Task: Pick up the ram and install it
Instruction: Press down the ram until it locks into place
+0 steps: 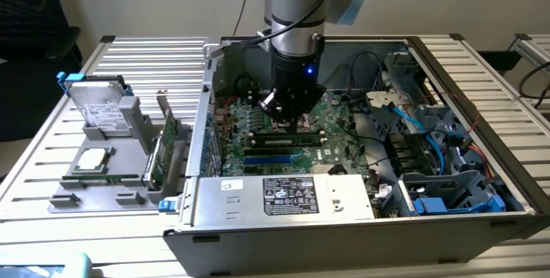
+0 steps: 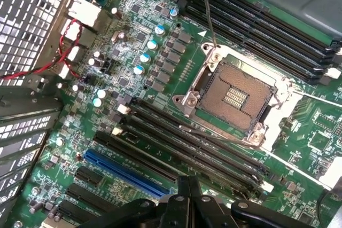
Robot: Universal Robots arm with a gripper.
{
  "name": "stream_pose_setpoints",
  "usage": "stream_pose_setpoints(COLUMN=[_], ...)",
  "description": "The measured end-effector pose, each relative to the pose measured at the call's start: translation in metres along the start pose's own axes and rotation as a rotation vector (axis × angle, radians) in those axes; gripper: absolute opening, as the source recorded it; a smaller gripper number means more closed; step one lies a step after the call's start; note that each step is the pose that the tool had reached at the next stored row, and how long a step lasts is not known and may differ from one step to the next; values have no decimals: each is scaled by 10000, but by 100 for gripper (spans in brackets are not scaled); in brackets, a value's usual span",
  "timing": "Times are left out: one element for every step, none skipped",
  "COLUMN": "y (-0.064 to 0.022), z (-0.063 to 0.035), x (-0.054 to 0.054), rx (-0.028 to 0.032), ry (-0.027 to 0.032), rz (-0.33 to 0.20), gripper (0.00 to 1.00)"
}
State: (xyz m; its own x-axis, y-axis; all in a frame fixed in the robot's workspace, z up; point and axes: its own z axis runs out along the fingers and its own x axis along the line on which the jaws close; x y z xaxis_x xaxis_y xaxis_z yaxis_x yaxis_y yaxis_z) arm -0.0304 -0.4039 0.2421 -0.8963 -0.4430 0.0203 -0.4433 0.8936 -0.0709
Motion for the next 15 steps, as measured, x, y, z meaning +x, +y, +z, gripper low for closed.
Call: stream_pose_setpoints(y=[0, 0, 0, 0, 0, 0, 0, 0, 0, 0, 0, 0, 0, 0, 0], z=[0, -1, -1, -1, 0, 0, 0, -1, -1, -1, -1, -1, -1, -1, -1], x=[0, 0, 0, 0, 0, 0, 0, 0, 0, 0, 0, 0, 1, 1, 1], rx=[3, 6, 8, 9, 10, 10, 11, 12, 13, 13, 13, 14, 15, 16, 17], ry=[-5, -9, -12, -15, -19, -22, -25, -26, -27, -29, -29, -29, -28, -27, -26], rz=[113, 215, 327, 431, 544, 651, 761, 870, 975, 1084, 1192, 1309, 1417, 1530, 1642], gripper=[11, 11, 11, 11, 11, 11, 11, 11, 11, 11, 11, 11, 11, 11, 11])
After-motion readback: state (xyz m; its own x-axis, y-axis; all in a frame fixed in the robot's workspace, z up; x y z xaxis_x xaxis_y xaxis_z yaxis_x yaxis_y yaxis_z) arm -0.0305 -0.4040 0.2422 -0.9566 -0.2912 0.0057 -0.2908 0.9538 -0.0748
